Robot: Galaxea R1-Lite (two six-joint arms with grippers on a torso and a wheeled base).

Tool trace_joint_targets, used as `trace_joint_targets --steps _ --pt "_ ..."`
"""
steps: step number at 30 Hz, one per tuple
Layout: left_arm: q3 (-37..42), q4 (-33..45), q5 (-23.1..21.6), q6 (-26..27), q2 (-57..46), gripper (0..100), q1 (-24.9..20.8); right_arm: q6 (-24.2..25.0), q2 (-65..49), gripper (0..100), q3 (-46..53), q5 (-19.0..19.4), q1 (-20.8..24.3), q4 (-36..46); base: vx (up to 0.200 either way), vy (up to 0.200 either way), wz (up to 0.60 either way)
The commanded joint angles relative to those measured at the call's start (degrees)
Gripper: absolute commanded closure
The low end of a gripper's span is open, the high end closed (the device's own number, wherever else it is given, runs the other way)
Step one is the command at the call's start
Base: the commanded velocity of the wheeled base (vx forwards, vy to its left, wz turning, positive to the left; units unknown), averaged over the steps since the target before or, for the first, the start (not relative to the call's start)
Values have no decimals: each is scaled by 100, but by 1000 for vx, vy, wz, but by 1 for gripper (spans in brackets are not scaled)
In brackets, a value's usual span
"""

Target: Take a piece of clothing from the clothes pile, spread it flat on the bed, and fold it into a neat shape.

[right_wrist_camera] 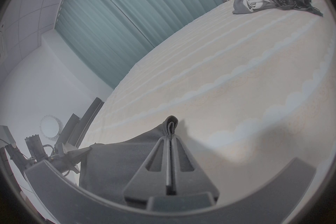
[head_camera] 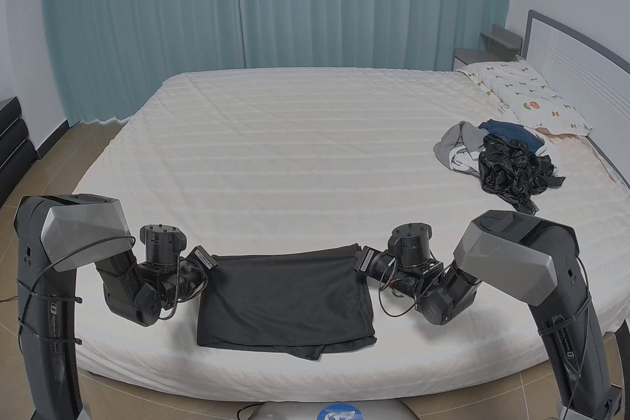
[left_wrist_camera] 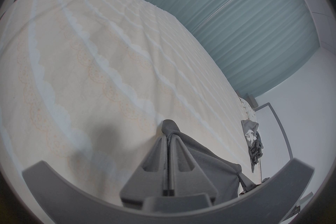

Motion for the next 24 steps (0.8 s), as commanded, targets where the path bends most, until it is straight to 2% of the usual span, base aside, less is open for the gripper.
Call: trace_joint_targets --steps 1,3,4,14,19,24 --pt "-1 -3 -13 -2 9 100 -2 -8 7 100 41 -4 10 -9 0 0 0" --pt "-10 -3 -48 -20 0 100 -2 -25 7 100 76 5 19 -9 0 0 0" --pt "-1 -3 -48 -20 9 0 -2 -17 7 0 76 5 28 -17 0 0 0" --pt "8 -3 -48 -20 0 0 -2 -34 -213 0 401 -135 -51 -404 0 0 0" --pt "140 -11 -57 -55 -88 0 24 -34 -714 0 1166 -135 -280 -808 0 0 0" --pt "623 -424 -65 -46 -466 0 130 -52 -1646 0 2493 -135 -666 -1441 0 0 0"
